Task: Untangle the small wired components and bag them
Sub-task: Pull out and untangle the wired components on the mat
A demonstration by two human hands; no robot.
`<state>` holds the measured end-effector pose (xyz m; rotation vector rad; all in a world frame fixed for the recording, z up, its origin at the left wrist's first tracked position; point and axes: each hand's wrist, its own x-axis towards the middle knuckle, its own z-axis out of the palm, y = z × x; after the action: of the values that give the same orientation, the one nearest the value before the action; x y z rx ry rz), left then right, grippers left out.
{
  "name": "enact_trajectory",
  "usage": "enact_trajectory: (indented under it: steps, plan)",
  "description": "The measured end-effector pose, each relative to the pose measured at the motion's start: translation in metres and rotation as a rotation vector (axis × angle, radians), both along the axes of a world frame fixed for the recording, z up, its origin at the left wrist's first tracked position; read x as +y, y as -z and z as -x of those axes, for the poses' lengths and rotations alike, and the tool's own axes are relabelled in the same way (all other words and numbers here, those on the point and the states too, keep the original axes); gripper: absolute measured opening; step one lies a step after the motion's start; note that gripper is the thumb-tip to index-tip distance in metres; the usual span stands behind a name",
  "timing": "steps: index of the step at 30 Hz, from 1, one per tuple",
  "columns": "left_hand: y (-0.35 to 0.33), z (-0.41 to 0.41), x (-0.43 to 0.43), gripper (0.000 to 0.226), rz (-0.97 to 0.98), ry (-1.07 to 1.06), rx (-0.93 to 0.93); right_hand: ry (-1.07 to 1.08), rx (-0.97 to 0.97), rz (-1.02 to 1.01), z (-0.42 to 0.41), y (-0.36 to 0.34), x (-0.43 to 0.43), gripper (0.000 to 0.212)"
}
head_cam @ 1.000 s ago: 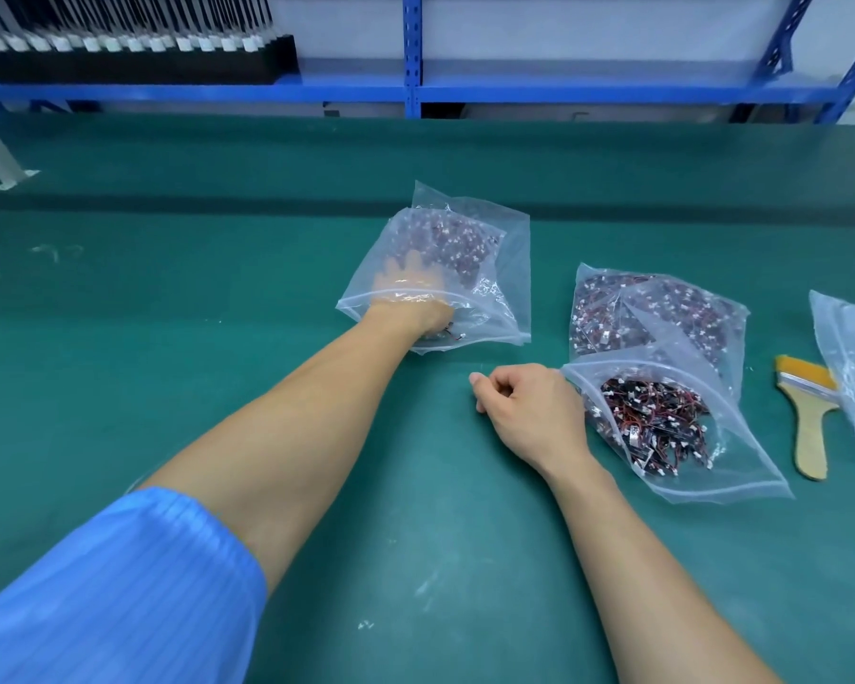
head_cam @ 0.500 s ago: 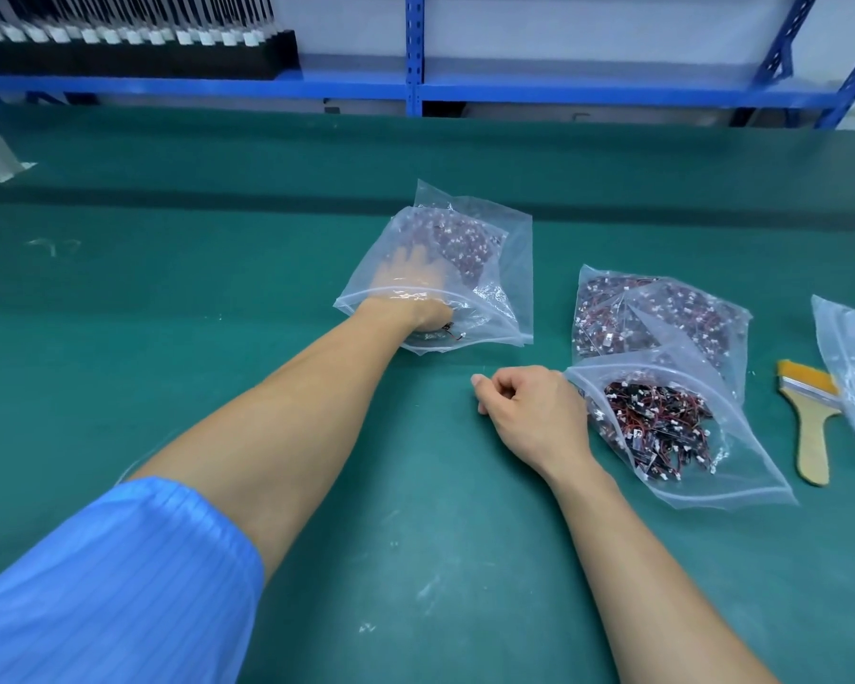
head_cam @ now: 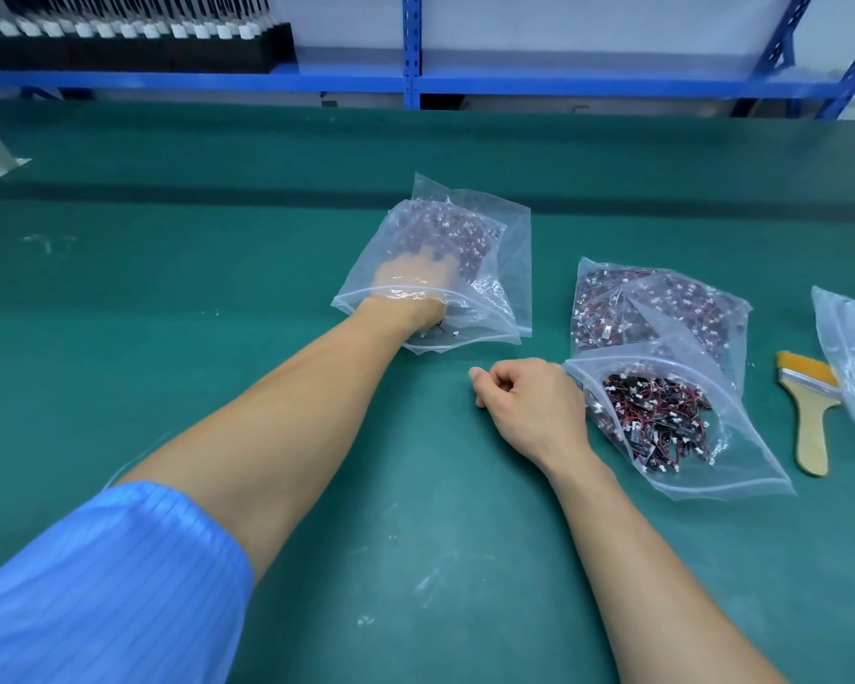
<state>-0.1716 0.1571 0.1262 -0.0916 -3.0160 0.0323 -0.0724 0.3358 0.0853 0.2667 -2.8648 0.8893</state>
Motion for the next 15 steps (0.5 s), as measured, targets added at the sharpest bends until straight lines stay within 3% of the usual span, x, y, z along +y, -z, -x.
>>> enact_trajectory:
  steps: [10, 12, 15]
  plan:
    - [-0.012, -0.02, 0.007, 0.011, -0.074, -0.065, -0.103, -0.003, -0.004, -0.002, 0.0, -0.001, 0.0, 0.043]
    - [-0.015, -0.026, 0.011, 0.019, -0.044, -0.07, -0.129, -0.002, -0.003, -0.002, 0.0, 0.0, 0.0, 0.043]
    - [-0.021, -0.032, 0.017, 0.012, 0.031, -0.023, -0.108, 0.004, 0.0, -0.007, 0.0, 0.0, 0.0, 0.043]
